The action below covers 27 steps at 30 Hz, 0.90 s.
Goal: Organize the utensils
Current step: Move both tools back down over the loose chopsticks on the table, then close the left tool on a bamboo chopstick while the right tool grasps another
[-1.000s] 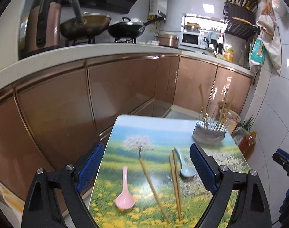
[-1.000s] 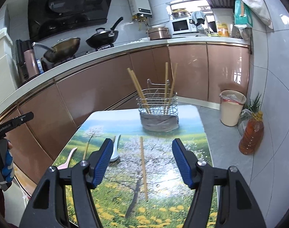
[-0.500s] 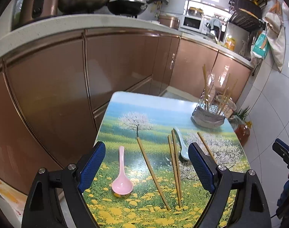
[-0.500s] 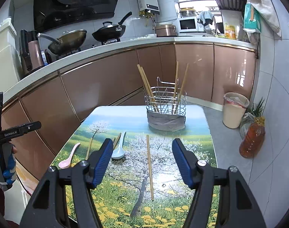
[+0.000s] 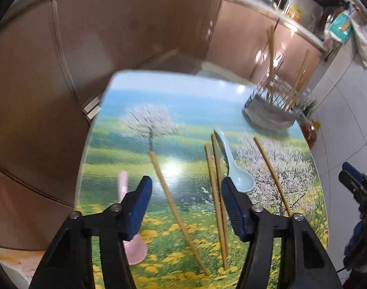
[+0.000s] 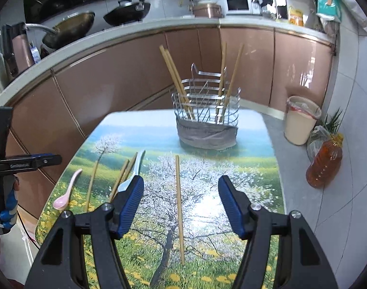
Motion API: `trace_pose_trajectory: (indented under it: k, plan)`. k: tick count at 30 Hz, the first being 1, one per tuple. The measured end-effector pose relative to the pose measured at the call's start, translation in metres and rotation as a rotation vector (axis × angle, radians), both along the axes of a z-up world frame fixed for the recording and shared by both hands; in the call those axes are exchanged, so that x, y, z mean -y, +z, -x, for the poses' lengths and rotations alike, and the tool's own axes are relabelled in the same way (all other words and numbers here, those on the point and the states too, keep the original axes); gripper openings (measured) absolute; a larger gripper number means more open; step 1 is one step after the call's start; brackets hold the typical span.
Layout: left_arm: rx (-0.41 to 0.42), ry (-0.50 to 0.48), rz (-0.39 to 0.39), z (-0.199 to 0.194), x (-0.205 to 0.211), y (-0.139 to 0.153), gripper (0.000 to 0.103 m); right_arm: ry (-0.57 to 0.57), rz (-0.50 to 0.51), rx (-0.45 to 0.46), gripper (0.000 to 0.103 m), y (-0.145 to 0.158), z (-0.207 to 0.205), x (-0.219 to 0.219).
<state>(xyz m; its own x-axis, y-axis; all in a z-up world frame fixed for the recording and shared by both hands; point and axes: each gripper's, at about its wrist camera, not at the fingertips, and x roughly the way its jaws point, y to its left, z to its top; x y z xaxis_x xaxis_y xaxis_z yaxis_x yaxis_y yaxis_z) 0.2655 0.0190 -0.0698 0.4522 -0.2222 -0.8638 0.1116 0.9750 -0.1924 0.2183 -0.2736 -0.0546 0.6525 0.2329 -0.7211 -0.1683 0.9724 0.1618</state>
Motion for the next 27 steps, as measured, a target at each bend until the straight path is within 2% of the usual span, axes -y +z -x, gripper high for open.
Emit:
trace_pose_trajectory:
  k: [5,9,17,27]
  plan:
    - [-0.136,-0.032,0.018,-0.042,0.017,-0.035,0.056,0.024,0.031,-0.086,0.058,-0.025,-0.031,-0.013]
    - [-0.228,-0.036,0.008,-0.068,0.03,-0.06,0.048,0.034,0.043,-0.126,0.055,-0.039,-0.048,-0.016]
    - [-0.261,-0.062,-0.017,-0.091,0.049,-0.08,0.047,0.065,0.076,-0.174,0.055,-0.058,-0.071,-0.023]
    - [-0.293,-0.072,-0.037,-0.106,0.059,-0.099,0.036,0.093,0.114,-0.219,0.054,-0.075,-0.092,-0.034]
